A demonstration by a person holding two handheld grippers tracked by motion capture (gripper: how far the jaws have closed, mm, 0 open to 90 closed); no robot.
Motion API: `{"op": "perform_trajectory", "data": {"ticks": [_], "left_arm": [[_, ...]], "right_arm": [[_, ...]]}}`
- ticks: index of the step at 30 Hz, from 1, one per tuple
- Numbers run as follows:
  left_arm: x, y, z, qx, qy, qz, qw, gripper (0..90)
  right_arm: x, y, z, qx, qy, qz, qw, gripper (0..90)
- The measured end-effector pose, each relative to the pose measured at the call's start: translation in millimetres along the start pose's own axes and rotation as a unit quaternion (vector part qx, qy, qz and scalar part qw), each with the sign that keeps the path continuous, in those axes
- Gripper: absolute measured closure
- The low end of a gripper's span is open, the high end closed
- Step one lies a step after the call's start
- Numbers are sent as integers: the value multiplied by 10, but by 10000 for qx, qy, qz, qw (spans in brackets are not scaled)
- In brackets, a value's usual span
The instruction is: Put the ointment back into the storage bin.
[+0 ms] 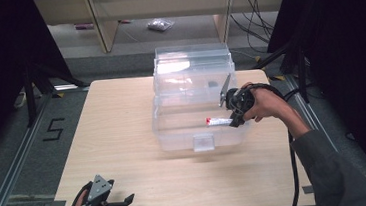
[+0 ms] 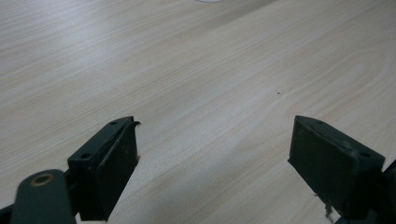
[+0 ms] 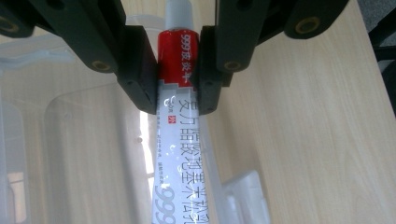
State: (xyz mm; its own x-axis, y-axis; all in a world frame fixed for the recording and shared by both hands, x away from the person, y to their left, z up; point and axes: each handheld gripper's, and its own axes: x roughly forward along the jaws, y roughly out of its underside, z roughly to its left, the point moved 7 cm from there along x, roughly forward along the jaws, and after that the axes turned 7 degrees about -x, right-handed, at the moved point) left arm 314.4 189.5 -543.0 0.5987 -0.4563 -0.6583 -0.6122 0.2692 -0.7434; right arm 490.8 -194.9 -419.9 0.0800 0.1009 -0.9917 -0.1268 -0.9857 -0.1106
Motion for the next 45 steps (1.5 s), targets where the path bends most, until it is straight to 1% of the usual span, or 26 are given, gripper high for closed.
{"op": "perform_trajectory", "data": {"ticks": [1,3,5,6,9,11,12,13,15,17,18,19,25,26,27,28,30,32,33,34,35,37,40,42,43,45], "left_arm": [[0,-1,-9,-69,32,-20,10000,150],[-6,5,15,43,22,50,10000,149],[11,-1,4,-54,59,-29,10000,150],[13,-2,2,-58,59,-31,10000,150],[5,0,3,-30,50,25,10000,150],[17,-5,3,-36,77,-37,10000,149],[15,-4,4,-25,77,-30,10000,150],[15,-4,-1,-68,80,-51,9999,150],[5,2,8,-2,66,7,10000,149],[12,-2,2,-40,80,-36,10000,150],[10,-4,-2,-63,69,-23,10000,150],[10,-1,8,-17,45,-2,10000,149],[7,-1,2,-22,76,1,10000,150],[6,1,9,10,66,19,10000,150],[10,-3,-1,-50,79,-3,10000,150],[12,-3,-1,-58,71,-13,10000,150],[12,-4,-4,-58,68,-8,10000,150],[10,-4,-6,-58,63,-7,10000,150],[19,-3,2,-81,8,-10,10000,150],[23,-4,1,-72,21,-33,10000,150],[29,-7,-4,-97,23,-69,9999,150],[27,-8,-9,-108,40,-71,9999,150],[28,-6,-7,-106,26,-75,9999,150],[24,-5,-1,-87,6,-45,10000,149],[26,-6,-2,-92,18,-61,9999,150],[22,-5,-3,-89,23,-49,9999,150]], "right_arm": [[24,1,-39,-154,1,-31,9999,710],[50,14,-67,-150,-3,-22,9999,710],[70,18,-87,-91,-28,-22,10000,710],[78,15,-103,-152,-36,-26,9999,710],[111,10,-135,-116,-21,-1,9999,710],[143,9,-150,-81,-64,38,9999,710],[162,-1,-172,-206,-56,22,9998,710],[171,10,-163,-77,-95,58,9999,710],[200,12,-197,-159,-83,85,9998,710],[212,13,-205,-85,-108,88,9999,710],[218,10,-215,-139,-102,91,9998,710],[222,7,-214,-71,-88,87,9999,710],[265,13,-240,-189,-143,116,9997,710],[273,22,-219,-55,-189,144,9997,710],[278,26,-227,-83,-163,159,9997,710],[286,22,-254,-227,-121,104,9996,710],[292,38,-239,-86,-144,157,9997,710],[317,37,-247,-165,-197,81,9996,710],[322,47,-235,-33,-173,136,9998,710],[351,52,-251,-158,-220,55,9996,710],[352,57,-260,-185,-162,114,9996,710],[370,65,-225,-2,-252,175,9995,709],[389,77,-229,30,-236,185,9995,710],[405,81,-244,-82,-273,157,9995,709],[410,88,-237,11,-243,170,9996,709],[435,89,-261,-216,-257,91,9994,709]]}}
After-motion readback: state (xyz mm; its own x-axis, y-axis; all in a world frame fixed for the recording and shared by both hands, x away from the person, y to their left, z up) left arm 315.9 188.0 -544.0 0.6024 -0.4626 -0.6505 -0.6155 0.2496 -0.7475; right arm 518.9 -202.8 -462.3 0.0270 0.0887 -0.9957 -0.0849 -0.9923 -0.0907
